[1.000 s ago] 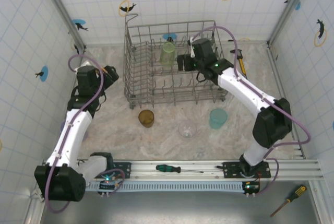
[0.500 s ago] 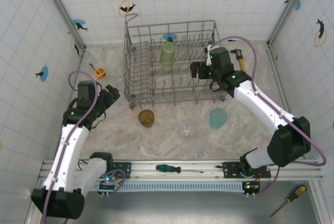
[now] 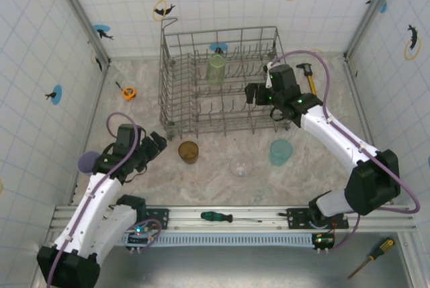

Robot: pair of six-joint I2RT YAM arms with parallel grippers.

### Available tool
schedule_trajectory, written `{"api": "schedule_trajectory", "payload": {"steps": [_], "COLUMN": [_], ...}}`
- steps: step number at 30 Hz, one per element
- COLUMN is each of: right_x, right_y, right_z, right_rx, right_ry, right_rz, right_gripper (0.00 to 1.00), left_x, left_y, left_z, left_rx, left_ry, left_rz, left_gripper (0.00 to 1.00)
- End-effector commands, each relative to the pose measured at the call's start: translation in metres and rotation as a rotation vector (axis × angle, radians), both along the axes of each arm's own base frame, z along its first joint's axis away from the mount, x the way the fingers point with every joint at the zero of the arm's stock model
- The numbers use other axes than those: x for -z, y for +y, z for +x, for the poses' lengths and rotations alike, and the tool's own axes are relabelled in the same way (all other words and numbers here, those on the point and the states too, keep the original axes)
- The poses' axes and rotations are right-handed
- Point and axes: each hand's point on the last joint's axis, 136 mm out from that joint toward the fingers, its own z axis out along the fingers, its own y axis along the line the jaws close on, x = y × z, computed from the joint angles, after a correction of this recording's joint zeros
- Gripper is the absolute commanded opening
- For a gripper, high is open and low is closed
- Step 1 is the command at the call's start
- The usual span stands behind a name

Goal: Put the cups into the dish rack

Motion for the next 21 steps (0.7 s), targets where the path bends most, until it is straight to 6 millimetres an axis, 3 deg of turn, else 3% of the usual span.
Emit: {"api": "schedule_trajectory", "payload": {"steps": [1, 6, 12, 21], "right_x": [0.000, 0.006, 0.011, 0.012], "right_y": [0.001, 0.004, 0.008, 0.005], "right_z": [-0.003, -0.004, -0.004, -0.006], "right_rx": [0.002, -0.003, -0.011, -0.002], "right_ry": [-0.001, 0.012, 0.029, 0.029], "right_rz": [0.015, 0.015, 0.014, 0.000], "right_gripper": [1.00, 1.00, 1.00, 1.00], "left_x": [0.013, 0.027, 0.028, 0.037], "left_y": [-0.007, -0.033, -0.057, -0.064], "left_z": [-0.004, -0.008, -0.002, 0.008], "left_rx": [0.000, 0.054, 0.137, 0.122], "left_ry": [0.024, 0.017, 0.025, 0.024], "left_rz": [-0.002, 0.025, 0.141, 0.197], "left_gripper": [0.97, 0.97, 0.97, 0.89]}}
